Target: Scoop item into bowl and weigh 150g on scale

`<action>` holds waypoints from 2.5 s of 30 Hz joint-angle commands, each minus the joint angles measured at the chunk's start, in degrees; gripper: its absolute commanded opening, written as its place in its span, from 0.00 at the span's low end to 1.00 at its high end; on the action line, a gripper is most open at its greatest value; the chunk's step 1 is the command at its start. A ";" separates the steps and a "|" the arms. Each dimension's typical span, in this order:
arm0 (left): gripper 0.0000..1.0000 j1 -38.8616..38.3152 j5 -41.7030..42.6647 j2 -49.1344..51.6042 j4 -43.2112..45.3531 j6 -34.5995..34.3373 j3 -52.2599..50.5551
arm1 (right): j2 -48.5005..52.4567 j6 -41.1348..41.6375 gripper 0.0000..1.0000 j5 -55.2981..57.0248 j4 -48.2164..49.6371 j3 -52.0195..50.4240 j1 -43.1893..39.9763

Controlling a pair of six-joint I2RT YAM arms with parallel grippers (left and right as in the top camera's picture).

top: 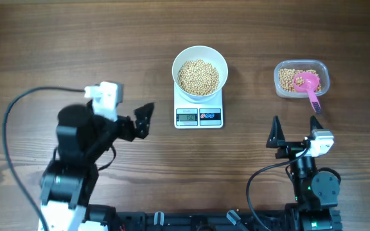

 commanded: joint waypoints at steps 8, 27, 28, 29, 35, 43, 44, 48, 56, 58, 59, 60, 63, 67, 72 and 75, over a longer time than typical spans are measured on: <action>1.00 11.28 -0.81 -26.88 1.81 2.23 -16.92 | -0.68 -1.01 1.00 0.98 0.13 -0.07 0.17; 1.00 12.28 -8.52 -44.30 17.03 2.75 -32.57 | -0.68 -1.01 1.00 0.98 0.13 -0.07 0.17; 1.00 12.28 -8.50 -44.30 18.18 2.27 -33.35 | -0.68 -1.01 1.00 0.98 0.13 -0.07 0.17; 1.00 12.28 -8.52 -44.30 19.89 1.25 -34.67 | -0.68 -1.03 1.00 0.98 0.13 -0.07 0.17; 1.00 10.78 -9.84 -44.30 27.04 0.02 -39.89 | -0.68 -1.03 1.00 0.98 0.13 -0.07 0.17; 1.00 9.18 -17.27 -44.30 19.76 -0.02 -39.89 | -0.68 -1.01 1.00 0.98 0.13 -0.07 0.17; 1.00 9.18 -17.33 -44.30 18.45 0.00 -39.89 | -0.68 -1.01 1.00 0.98 0.13 -0.07 0.17; 1.00 9.18 -20.76 -44.30 18.73 0.00 -39.89 | -0.68 -1.03 1.00 0.98 0.13 -0.07 0.17; 1.00 9.18 -21.07 -44.30 18.78 2.78 -39.89 | -0.68 -1.01 1.00 0.98 0.13 -0.07 0.17; 1.00 9.18 -17.77 -44.30 18.43 6.25 -39.87 | -0.68 -1.01 1.00 0.98 0.13 -0.07 0.17; 1.00 9.18 -17.75 -44.30 18.43 6.25 -39.87 | -0.68 -1.01 1.00 0.98 0.13 -0.07 0.17; 1.00 9.18 -17.84 -44.30 18.43 6.27 -39.87 | -0.68 -1.01 1.00 0.98 0.13 -0.07 0.17; 1.00 9.18 -17.84 -44.30 18.40 6.29 -39.87 | -0.68 -1.03 1.00 0.98 0.13 -0.07 0.17; 1.00 9.18 -17.86 -44.30 18.40 6.29 -39.87 | -0.68 -1.01 1.00 0.98 0.13 -0.07 0.17; 1.00 9.18 -17.86 -44.30 18.58 6.08 -39.87 | -0.68 -1.01 1.00 0.98 0.13 -0.07 0.17; 1.00 9.18 -17.86 -44.30 18.58 6.08 -39.87 | -0.68 -1.01 1.00 0.98 0.13 -0.07 0.17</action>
